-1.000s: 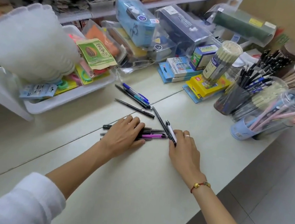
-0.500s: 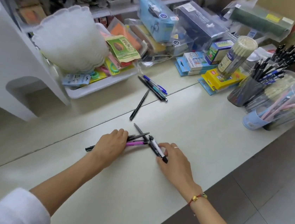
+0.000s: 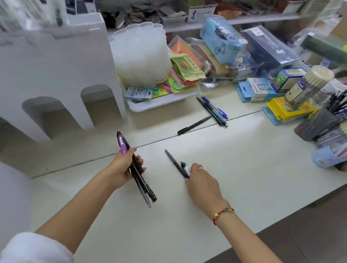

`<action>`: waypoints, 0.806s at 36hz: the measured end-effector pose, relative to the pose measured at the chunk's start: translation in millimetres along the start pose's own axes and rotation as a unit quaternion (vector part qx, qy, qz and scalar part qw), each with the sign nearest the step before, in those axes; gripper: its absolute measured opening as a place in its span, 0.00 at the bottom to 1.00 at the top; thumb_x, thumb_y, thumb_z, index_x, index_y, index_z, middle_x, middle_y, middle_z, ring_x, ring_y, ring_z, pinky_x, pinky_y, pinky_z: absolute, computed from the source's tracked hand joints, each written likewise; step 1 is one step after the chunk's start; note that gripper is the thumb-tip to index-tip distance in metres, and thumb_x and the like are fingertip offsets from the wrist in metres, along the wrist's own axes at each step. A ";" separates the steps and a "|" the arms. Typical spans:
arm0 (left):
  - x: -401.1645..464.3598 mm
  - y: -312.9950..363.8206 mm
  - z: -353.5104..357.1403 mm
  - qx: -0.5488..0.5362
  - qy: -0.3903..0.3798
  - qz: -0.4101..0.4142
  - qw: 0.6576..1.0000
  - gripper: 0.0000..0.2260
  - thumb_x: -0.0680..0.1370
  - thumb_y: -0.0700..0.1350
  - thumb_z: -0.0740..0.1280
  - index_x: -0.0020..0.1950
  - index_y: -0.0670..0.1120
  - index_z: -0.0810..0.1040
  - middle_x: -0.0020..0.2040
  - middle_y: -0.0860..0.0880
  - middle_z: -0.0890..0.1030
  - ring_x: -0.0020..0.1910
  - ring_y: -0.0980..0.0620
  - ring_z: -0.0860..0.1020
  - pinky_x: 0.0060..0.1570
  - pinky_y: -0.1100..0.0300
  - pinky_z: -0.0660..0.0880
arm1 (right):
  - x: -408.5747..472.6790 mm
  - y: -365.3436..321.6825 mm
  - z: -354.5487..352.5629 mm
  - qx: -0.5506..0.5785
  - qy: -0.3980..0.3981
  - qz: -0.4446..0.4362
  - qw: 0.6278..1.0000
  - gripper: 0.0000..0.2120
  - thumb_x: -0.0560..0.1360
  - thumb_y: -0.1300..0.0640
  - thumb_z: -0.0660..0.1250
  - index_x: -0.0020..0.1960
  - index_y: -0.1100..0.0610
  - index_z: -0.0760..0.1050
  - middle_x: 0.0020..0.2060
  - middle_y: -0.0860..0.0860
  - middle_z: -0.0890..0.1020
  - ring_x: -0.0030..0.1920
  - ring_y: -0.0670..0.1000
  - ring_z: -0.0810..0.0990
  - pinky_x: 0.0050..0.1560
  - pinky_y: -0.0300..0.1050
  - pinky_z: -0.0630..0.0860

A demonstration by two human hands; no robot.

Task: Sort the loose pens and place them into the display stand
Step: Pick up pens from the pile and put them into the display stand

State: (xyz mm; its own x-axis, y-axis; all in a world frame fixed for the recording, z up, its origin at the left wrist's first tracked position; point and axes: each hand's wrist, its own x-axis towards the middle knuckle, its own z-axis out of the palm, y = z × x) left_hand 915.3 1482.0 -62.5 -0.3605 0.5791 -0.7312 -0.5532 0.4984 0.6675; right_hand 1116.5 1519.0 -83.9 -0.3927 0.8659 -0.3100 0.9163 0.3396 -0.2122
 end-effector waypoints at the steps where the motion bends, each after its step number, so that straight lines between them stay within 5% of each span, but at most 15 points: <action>1: -1.5 -2.5 -5.4 -0.050 -0.004 -0.018 0.999 0.06 0.83 0.44 0.57 0.49 0.45 0.70 0.36 0.48 0.70 0.32 0.53 0.72 0.34 0.57 0.78 | -2.5 -5.5 0.6 0.006 -0.008 0.001 1.000 0.10 0.81 0.57 0.57 0.60 0.60 0.65 0.58 0.54 0.73 0.56 0.57 0.75 0.42 0.45 0.63; 8: -26.6 -27.6 -35.0 -0.197 -0.043 -0.063 0.977 0.08 0.83 0.42 0.59 0.43 0.44 0.70 0.34 0.50 0.70 0.22 0.57 0.71 0.23 0.66 0.73 | -20.3 -38.7 4.7 0.165 -0.049 0.076 0.982 0.12 0.66 0.54 0.74 0.41 0.63 0.81 0.39 0.57 0.84 0.44 0.58 0.82 0.36 0.46 0.74; 11: -41.5 -34.7 -48.5 -0.202 -0.061 -0.063 0.975 0.08 0.83 0.42 0.59 0.44 0.44 0.70 0.33 0.50 0.70 0.23 0.57 0.70 0.24 0.65 0.73 | -28.4 -49.6 9.0 0.192 -0.069 0.095 0.974 0.11 0.64 0.55 0.76 0.34 0.62 0.79 0.30 0.53 0.80 0.35 0.54 0.77 0.32 0.40 0.67; 18: -77.1 -56.2 -82.3 -0.126 -0.089 -0.070 0.986 0.10 0.82 0.38 0.59 0.40 0.39 0.71 0.28 0.47 0.72 0.23 0.53 0.72 0.31 0.62 0.76 | -68.5 -86.9 24.5 0.111 -0.058 0.085 0.989 0.07 0.69 0.60 0.72 0.47 0.58 0.81 0.33 0.50 0.75 0.36 0.52 0.74 0.27 0.38 0.63; 23: -99.3 -74.3 -103.4 -0.099 -0.132 -0.056 0.985 0.11 0.82 0.39 0.60 0.40 0.40 0.73 0.28 0.47 0.75 0.26 0.52 0.75 0.35 0.60 0.77 | -101.2 -108.6 43.8 0.079 -0.031 0.088 0.992 0.09 0.71 0.59 0.70 0.50 0.60 0.78 0.42 0.53 0.78 0.42 0.55 0.76 0.38 0.41 0.68; 29: -125.6 -91.9 -128.0 -0.060 -0.132 -0.029 0.989 0.04 0.82 0.39 0.60 0.48 0.43 0.73 0.40 0.48 0.78 0.38 0.53 0.79 0.37 0.58 0.80 | -138.1 -122.1 58.8 0.071 -0.026 0.107 0.991 0.11 0.76 0.62 0.66 0.57 0.61 0.76 0.54 0.57 0.79 0.54 0.59 0.78 0.45 0.44 0.72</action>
State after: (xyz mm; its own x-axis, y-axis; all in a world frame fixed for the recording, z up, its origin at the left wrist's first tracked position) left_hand 915.3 1280.9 -50.0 -0.1251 0.7081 -0.6950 -0.6584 0.4648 0.5920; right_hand 1054.3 1336.4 -69.7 -0.1982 0.8908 -0.4089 0.9601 0.0923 -0.2641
